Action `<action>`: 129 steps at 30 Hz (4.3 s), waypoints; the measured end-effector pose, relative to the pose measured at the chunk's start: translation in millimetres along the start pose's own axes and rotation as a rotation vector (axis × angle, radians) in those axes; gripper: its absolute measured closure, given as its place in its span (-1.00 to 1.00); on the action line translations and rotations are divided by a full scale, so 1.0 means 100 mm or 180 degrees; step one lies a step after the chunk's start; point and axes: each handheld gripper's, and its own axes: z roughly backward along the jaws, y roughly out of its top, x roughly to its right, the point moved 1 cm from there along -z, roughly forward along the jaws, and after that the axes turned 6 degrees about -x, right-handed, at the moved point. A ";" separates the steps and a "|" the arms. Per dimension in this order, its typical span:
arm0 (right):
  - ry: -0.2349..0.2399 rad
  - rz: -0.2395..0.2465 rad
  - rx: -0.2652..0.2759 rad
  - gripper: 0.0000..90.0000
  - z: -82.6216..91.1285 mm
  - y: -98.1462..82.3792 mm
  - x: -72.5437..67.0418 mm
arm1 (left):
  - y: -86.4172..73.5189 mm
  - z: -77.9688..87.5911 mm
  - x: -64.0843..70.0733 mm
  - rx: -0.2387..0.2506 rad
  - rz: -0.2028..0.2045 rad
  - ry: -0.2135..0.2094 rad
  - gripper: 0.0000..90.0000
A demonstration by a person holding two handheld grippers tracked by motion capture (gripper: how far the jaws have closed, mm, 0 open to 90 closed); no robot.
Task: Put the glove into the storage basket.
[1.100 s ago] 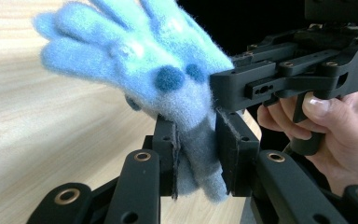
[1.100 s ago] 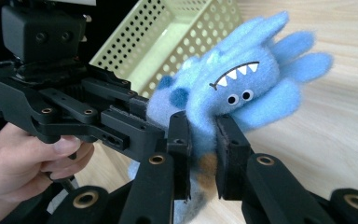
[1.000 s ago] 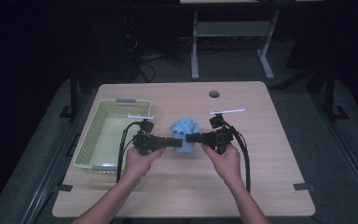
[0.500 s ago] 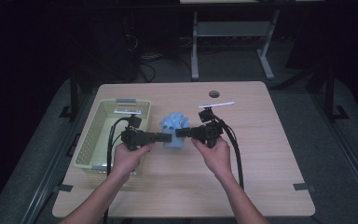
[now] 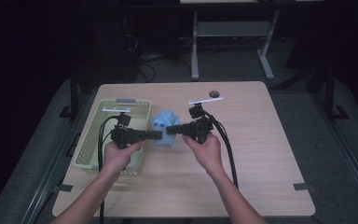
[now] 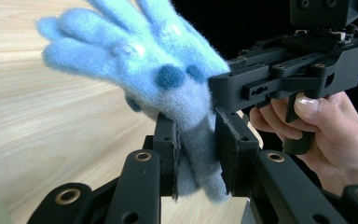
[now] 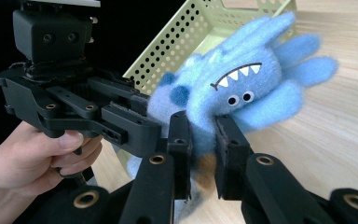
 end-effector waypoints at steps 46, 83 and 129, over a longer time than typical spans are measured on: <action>0.0097 0.0223 -0.0165 0.75 -0.55 0.36 -0.36 | -0.08 0.62 -0.25 0.0160 0.0131 0.0184 0.59; 0.0312 0.0167 -0.0226 0.75 -0.98 0.47 -0.45 | -0.17 0.96 -0.49 0.0166 0.0318 0.0297 0.59; 0.0296 0.0038 -0.0476 0.75 -1.58 0.44 -0.34 | -0.31 1.06 -0.86 -0.0177 0.0566 0.0668 0.60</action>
